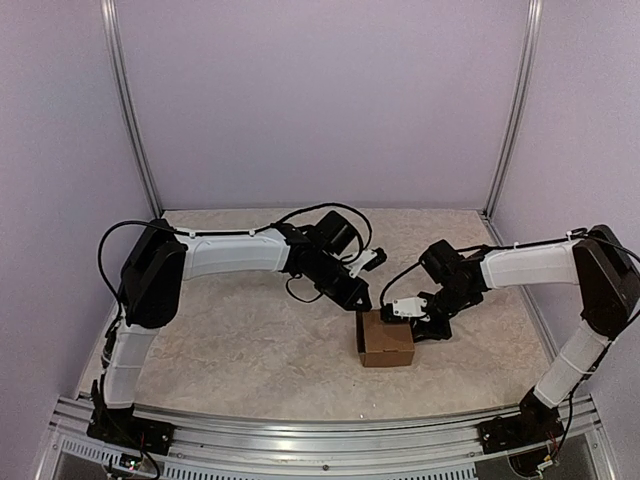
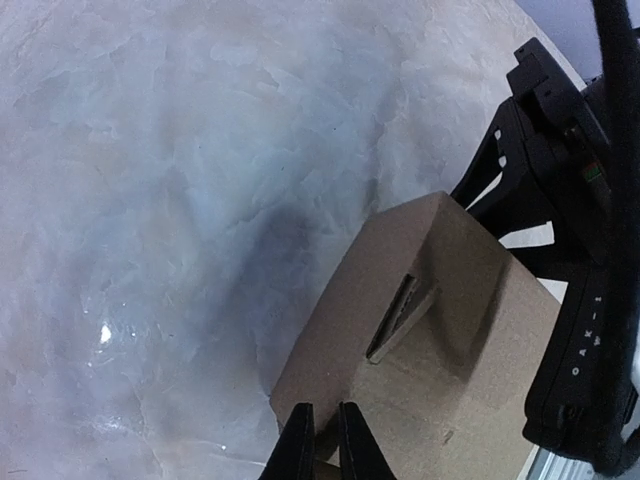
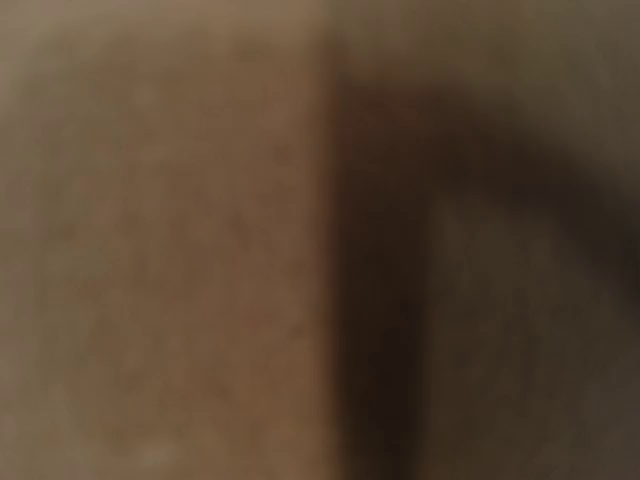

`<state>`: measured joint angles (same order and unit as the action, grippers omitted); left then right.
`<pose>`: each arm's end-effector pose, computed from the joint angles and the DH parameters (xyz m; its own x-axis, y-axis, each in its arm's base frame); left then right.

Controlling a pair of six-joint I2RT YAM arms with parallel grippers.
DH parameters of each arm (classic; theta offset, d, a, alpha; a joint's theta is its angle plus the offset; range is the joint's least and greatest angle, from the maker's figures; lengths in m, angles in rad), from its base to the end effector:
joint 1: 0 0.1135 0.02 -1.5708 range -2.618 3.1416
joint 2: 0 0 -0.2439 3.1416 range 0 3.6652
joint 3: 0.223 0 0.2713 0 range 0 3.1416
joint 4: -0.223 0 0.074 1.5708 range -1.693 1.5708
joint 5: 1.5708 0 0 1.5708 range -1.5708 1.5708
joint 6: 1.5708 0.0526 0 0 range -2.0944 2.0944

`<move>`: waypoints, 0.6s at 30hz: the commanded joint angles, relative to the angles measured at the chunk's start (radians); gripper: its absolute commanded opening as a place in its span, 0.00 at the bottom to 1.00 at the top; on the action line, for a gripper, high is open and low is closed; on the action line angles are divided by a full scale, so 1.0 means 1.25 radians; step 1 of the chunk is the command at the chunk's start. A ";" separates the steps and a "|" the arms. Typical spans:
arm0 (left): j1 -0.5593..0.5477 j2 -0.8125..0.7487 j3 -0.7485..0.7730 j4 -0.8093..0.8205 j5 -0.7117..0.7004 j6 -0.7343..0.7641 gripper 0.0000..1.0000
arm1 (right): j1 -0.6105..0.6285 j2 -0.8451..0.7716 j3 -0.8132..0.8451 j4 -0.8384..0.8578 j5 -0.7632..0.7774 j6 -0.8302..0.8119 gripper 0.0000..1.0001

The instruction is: Fold the paper box

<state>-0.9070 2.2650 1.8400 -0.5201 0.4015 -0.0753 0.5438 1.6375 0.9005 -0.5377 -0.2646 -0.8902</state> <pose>0.3002 -0.4171 0.1473 -0.5631 0.6075 -0.5602 0.8260 0.4338 -0.3599 0.2572 0.1716 0.1041 -0.0762 -0.9227 -0.3780 -0.9915 0.1103 -0.0694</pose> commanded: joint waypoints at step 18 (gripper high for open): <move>-0.005 -0.168 -0.274 -0.038 -0.094 0.058 0.08 | 0.027 -0.013 -0.034 0.014 -0.003 0.031 0.23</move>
<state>-0.8757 2.0129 1.4776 -0.5514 0.2584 -0.0307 0.5671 1.6321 0.8703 -0.5228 -0.2684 -0.8581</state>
